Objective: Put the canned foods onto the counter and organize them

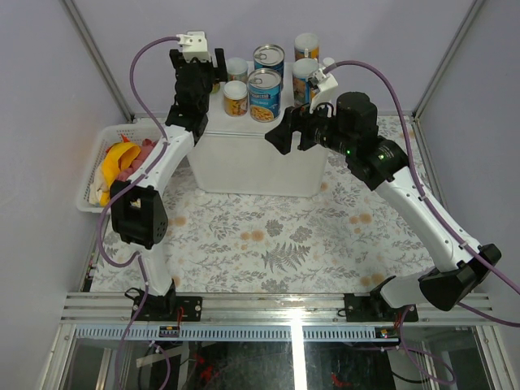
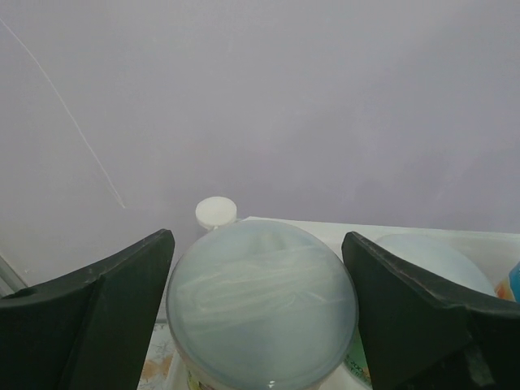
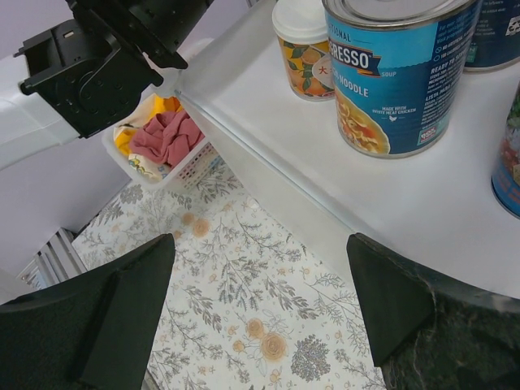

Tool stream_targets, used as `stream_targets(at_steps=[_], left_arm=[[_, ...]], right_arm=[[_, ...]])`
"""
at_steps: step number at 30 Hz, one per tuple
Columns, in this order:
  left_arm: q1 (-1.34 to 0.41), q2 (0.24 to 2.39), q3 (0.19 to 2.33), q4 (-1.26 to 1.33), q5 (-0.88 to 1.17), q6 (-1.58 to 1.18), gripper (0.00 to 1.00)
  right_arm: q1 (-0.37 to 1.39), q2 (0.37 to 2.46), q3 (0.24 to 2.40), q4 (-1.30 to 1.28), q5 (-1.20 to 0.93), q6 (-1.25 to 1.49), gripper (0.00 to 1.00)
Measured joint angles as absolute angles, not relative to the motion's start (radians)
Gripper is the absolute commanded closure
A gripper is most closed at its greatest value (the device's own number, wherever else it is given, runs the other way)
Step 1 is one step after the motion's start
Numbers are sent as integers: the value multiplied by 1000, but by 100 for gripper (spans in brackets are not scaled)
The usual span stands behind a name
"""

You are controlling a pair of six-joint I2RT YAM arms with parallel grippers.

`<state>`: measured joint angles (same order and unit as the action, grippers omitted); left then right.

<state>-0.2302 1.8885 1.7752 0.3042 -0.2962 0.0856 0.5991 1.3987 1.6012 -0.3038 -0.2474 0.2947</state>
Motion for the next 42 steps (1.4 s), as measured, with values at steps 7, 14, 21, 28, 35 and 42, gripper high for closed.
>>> stream_targets(at_steps=[7, 14, 21, 28, 35, 42], left_arm=[[-231, 1903, 1775, 311, -300, 80, 0], [-235, 1897, 1749, 340, -315, 74, 0], [-237, 1876, 1727, 343, -324, 72, 0], [-244, 1869, 1722, 340, -342, 72, 0], [-249, 1868, 1722, 339, -356, 72, 0], [-257, 1847, 1718, 337, -374, 73, 0]], right_arm=[[599, 1401, 1602, -306, -247, 289, 6], [599, 1408, 1602, -306, -248, 288, 6], [599, 1409, 1601, -305, -248, 289, 6], [599, 1409, 1601, -305, -248, 289, 6], [599, 1409, 1602, -305, -248, 289, 6], [599, 1409, 1601, -305, -248, 289, 6]])
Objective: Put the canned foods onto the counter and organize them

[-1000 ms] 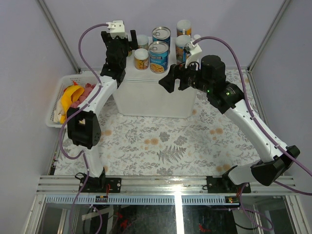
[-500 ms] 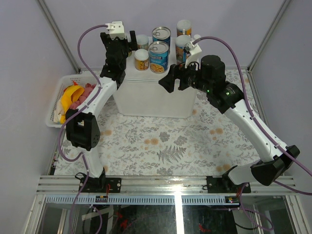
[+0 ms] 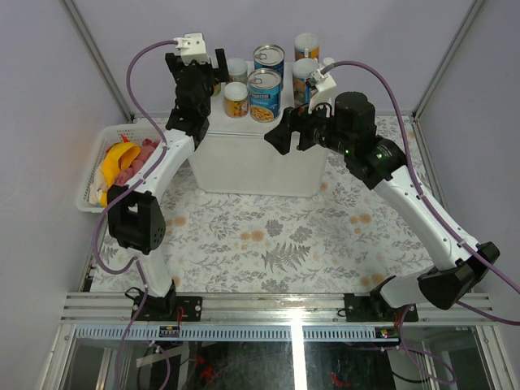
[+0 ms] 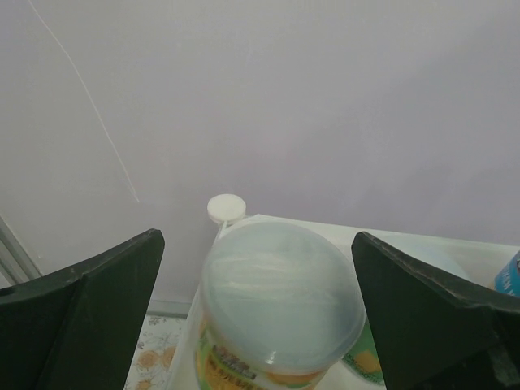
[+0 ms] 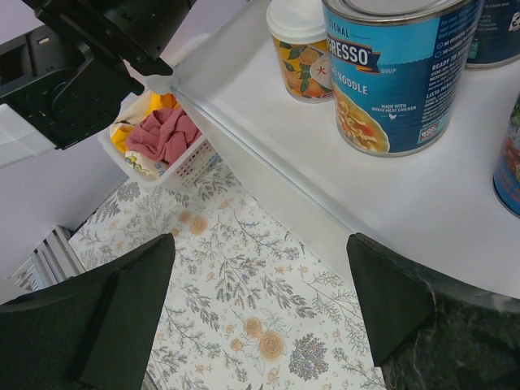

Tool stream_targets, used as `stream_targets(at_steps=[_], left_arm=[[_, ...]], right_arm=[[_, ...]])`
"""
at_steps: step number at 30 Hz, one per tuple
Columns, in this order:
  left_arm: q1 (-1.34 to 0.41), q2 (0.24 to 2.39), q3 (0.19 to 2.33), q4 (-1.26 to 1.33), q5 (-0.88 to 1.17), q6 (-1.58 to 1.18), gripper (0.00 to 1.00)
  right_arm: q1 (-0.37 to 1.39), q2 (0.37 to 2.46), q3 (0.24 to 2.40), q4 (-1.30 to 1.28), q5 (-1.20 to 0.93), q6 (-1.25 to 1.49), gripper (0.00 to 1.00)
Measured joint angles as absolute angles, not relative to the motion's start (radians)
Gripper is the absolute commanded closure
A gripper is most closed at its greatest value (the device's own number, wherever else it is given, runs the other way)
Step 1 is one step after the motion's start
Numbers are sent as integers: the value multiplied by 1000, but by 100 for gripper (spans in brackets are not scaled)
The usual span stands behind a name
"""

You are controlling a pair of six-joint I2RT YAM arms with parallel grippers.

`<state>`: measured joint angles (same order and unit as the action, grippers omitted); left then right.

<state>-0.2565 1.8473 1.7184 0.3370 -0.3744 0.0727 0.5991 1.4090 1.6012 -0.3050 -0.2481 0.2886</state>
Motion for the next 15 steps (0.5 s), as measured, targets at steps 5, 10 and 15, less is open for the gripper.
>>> stream_targets(at_steps=[5, 10, 15], left_arm=[[-259, 1816, 1718, 338, -378, 73, 0], [-259, 1803, 1718, 338, -377, 73, 0], [-262, 1800, 1718, 337, -378, 72, 0]], right_arm=[[599, 1409, 1599, -305, -248, 289, 6], [599, 1406, 1588, -305, -248, 289, 6], [599, 1401, 1576, -305, -248, 288, 6]])
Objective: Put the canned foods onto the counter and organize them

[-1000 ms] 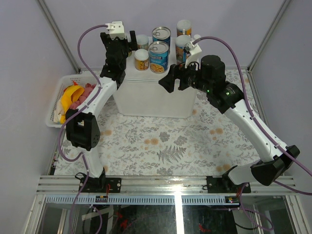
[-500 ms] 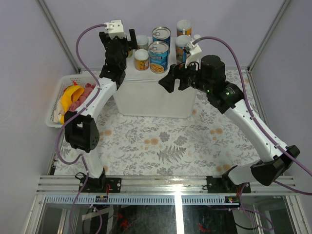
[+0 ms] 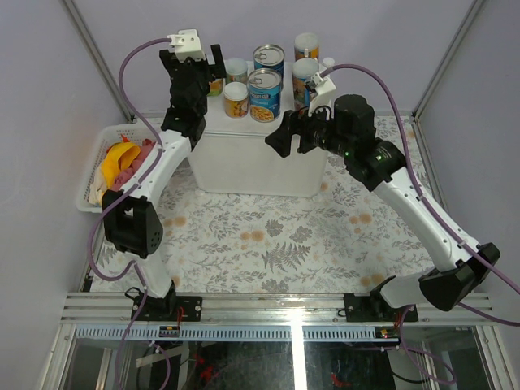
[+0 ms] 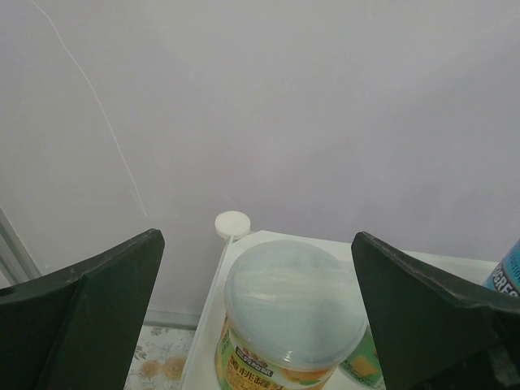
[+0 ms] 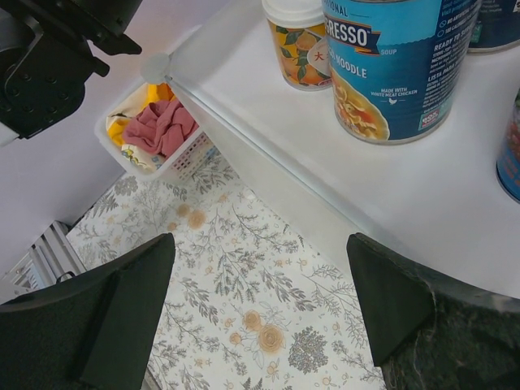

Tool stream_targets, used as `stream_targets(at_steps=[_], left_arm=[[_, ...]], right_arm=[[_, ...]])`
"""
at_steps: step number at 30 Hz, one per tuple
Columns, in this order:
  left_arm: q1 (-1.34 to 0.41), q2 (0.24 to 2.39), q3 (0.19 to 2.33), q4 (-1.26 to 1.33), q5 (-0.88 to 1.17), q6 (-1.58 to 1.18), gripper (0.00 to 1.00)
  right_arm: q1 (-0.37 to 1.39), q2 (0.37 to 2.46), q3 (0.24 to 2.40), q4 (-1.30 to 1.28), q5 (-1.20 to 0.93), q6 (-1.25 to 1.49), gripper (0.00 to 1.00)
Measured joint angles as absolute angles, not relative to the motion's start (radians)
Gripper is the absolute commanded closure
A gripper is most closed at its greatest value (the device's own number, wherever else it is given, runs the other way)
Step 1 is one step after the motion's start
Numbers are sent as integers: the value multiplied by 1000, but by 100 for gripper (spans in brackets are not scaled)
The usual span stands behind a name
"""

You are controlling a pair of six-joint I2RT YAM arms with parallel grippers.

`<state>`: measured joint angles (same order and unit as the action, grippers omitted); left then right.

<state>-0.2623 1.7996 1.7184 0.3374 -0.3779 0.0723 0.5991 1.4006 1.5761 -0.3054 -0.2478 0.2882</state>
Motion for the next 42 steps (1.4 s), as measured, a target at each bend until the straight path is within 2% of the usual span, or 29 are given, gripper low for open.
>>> stream_targets(at_steps=[6, 12, 17, 25, 31, 36, 42], left_arm=[[-282, 1739, 1702, 332, -384, 65, 0], [-339, 1550, 1623, 282, -386, 31, 0], [-397, 1336, 1466, 241, -413, -15, 0], [-493, 1027, 1197, 85, -526, -118, 0], [-517, 856, 1053, -51, -585, -183, 0], [-517, 774, 1001, -127, -611, -216, 0], [-517, 713, 946, -177, -615, -245, 0]], right_arm=[[599, 1387, 1571, -306, -245, 288, 5], [599, 1341, 1543, -305, -173, 287, 0], [598, 1251, 1483, -319, 24, 284, 0], [595, 1092, 1315, -358, 455, 308, 1], [595, 1040, 1216, -419, 743, 327, 0], [595, 1016, 1202, -492, 892, 366, 0], [595, 949, 1163, -546, 956, 423, 0]])
